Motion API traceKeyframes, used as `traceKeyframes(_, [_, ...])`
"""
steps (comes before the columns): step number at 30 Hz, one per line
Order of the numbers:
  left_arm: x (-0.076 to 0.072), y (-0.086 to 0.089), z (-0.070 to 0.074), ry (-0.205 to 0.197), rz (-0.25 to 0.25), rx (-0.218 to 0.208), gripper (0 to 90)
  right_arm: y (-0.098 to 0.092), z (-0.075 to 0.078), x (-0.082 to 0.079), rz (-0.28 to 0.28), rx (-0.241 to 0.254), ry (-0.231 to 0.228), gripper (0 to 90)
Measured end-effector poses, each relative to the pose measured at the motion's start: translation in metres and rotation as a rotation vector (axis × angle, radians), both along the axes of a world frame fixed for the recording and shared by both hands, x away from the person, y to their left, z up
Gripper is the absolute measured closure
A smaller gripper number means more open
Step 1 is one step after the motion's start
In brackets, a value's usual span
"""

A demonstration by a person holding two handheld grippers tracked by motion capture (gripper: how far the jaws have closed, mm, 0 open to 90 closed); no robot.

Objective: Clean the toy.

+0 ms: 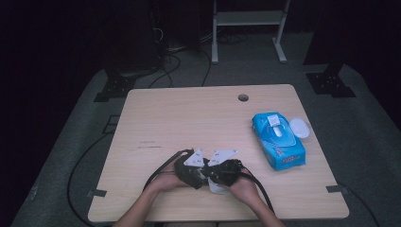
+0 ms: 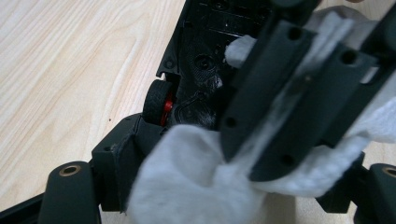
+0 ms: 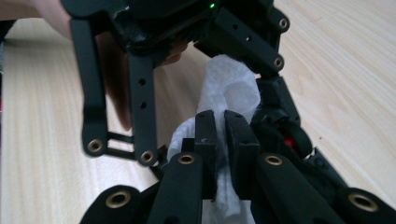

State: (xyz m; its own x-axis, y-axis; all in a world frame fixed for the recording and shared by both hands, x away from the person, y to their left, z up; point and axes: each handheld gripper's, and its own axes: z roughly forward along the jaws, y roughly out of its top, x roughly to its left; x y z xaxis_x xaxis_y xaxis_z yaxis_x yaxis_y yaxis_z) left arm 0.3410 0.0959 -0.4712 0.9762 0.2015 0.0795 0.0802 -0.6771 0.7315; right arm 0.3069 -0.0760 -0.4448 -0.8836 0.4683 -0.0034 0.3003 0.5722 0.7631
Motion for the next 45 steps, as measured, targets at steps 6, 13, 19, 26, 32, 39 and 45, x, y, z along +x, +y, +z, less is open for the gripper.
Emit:
traceKeyframes(6, [0.001,0.002,0.000,-0.001,0.000,0.008,23.5,-0.025,0.001,0.004,-0.063,-0.017,-0.012,84.0])
traceKeyframes(13, [0.002,0.000,0.001,-0.004,0.004,0.001,23.5,-0.048,0.001,-0.004,-0.094,-0.022,-0.015,84.0])
traceKeyframes(19, [0.000,-0.002,0.001,-0.010,-0.005,0.001,23.6,-0.015,0.000,-0.006,-0.020,-0.002,-0.016,84.0])
traceKeyframes(26, [0.000,0.001,0.002,-0.011,0.000,0.002,23.6,0.001,0.001,0.001,0.040,0.009,0.021,84.0])
traceKeyframes(32, [-0.001,0.000,0.002,-0.010,-0.004,0.002,23.6,0.004,0.005,0.011,-0.013,-0.015,-0.034,84.0])
traceKeyframes(39, [0.000,0.002,0.001,-0.002,-0.002,0.003,23.6,-0.022,0.006,0.019,-0.104,-0.020,-0.047,83.9])
traceKeyframes(45, [0.001,0.003,0.001,0.005,0.004,0.002,23.6,-0.049,0.006,0.019,-0.155,-0.045,-0.060,83.9])
